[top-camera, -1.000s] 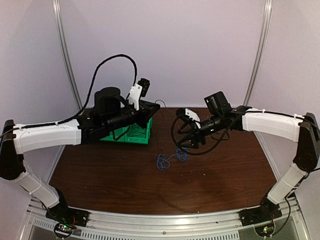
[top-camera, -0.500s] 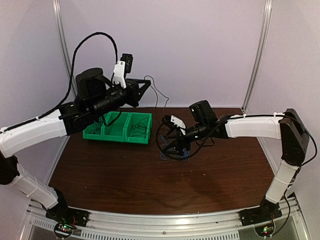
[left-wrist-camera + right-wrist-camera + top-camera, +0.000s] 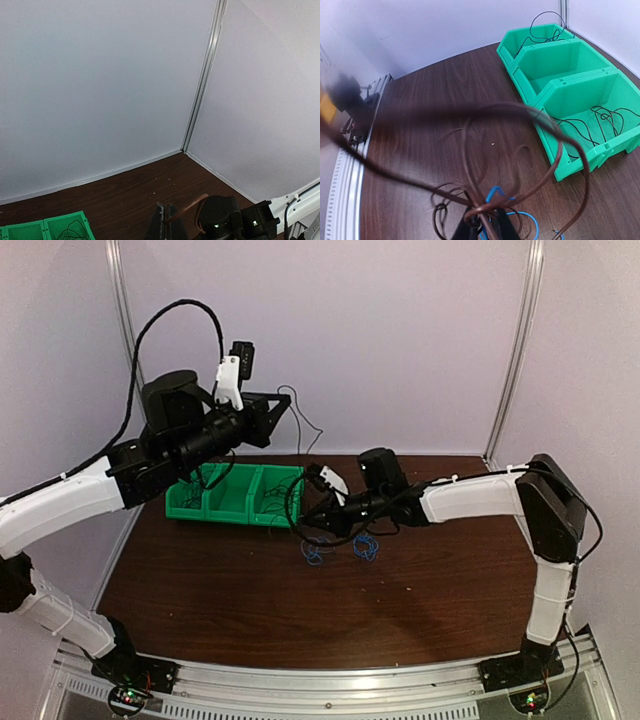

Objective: Untangle the cables

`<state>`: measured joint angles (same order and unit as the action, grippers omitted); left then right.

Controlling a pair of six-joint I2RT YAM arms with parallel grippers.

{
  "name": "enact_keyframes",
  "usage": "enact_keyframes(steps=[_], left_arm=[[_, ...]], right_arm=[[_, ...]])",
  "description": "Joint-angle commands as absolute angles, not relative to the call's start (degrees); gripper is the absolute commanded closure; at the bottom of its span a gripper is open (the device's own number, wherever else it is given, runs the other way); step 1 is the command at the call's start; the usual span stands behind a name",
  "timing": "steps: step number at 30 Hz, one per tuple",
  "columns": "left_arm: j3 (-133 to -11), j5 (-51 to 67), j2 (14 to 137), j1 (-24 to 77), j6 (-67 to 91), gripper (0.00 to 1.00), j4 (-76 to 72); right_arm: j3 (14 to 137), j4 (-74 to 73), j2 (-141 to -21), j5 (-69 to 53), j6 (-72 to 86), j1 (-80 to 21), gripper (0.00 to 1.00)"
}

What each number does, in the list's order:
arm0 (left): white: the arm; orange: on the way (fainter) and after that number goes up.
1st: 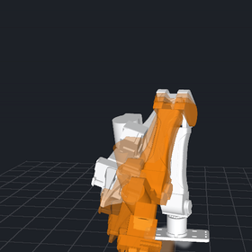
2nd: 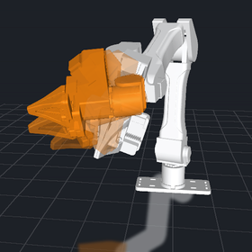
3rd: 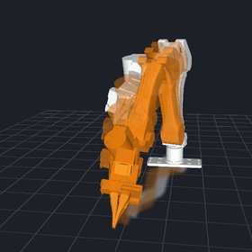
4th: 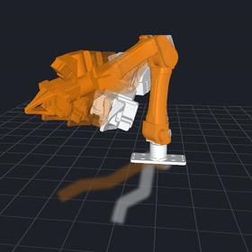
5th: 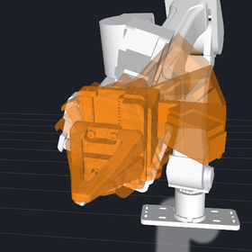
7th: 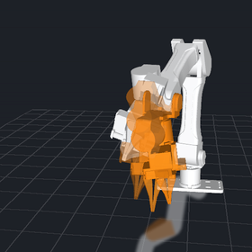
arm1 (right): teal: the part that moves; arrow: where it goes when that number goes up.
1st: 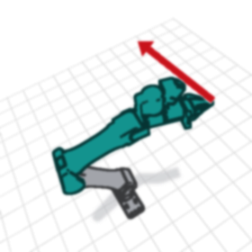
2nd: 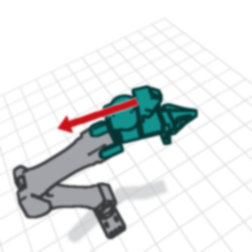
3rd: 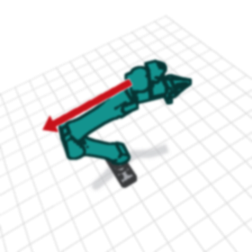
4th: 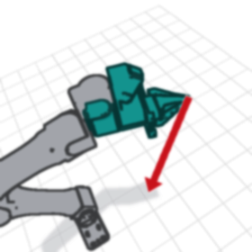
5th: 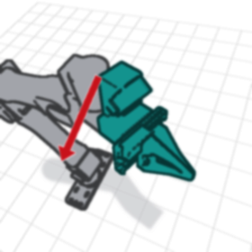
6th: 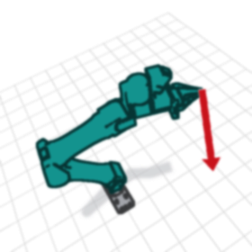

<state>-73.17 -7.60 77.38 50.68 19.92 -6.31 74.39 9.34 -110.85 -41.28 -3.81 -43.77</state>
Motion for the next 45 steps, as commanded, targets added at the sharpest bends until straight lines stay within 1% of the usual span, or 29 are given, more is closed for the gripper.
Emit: enact_keyframes(steps=[1,10,15,19,21,24,28,31,36,37,38,40,42,43,45], left_arm=[[-78.0,-12.15,73.41,50.78,17.5,1.0,-6.46],[-89.02,-19.63,70.48,50.73,7.81,1.0,-0.98],[-94.76,-22.98,69.88,50.79,3.69,1.0,1.7],[-99.56,-25.19,69.53,50.72,1.1,1.0,2.66],[-102.49,-24.81,69.81,50.72,0.97,1.0,3.81],[-107.45,-22.31,71.11,50.75,3.1,1.0,7.58],[-109.47,-19.86,72.3,50.72,5.3,1.0,10.16],[-109.38,-19.91,73.03,50.71,5.44,1.0,10.89],[-110.23,-20.83,73.2,50.73,4.5,1.0,10.64],[-110.58,-21.31,73.33,50.74,4.1,1.0,10.66],[-110.8,-21.97,73.51,50.72,3.64,1.0,10.76],[-110.79,-23.05,73.86,50.71,3.11,1.0,11.19],[-110.48,-23.58,74.5,50.71,2.98,1.0,12.17],[-110.09,-23.79,74.81,50.71,2.91,1.0,12.67],[-108.95,-24.38,75.42,50.71,2.98,1.0,13.52]], right_arm=[[70.35,12.37,-108.85,-38.69,-1.54,-43.72,1.0],[63.15,8.2,-105.86,-35.71,-5.35,-39.42,1.0],[61.63,6.62,-105.83,-35.91,-6.51,-35.66,1.0],[62.98,3.17,-107.49,-34.04,-7.69,-33.36,1.0],[64.13,1.19,-109.24,-33.94,-7.39,-31.89,0.97],[64.09,2.72,-110.27,-37.08,-4.74,-28.56,0.95],[64.52,2.67,-109.51,-37.26,-5.76,-26.18,0.96],[63.62,2.65,-108.38,-36.37,-7.0,-25.57,0.99],[62.8,1.94,-108.71,-35.7,-7.58,-23.83,0.98],[63.09,1.45,-108.98,-36.21,-7.97,-23.5,0.97],[63.55,0.62,-109.13,-37.02,-8.6,-23.36,0.93],[64.62,-1.84,-108.78,-39.13,-10.34,-23.22,0.77],[64.83,-3.57,-106.23,-39.49,-12.03,-23.2,0.58],[64.56,-3.88,-104.3,-39.39,-12.89,-23.09,0.51],[63.96,-3.91,-100.83,-38.4,-13.89,-22.94,0.41]])
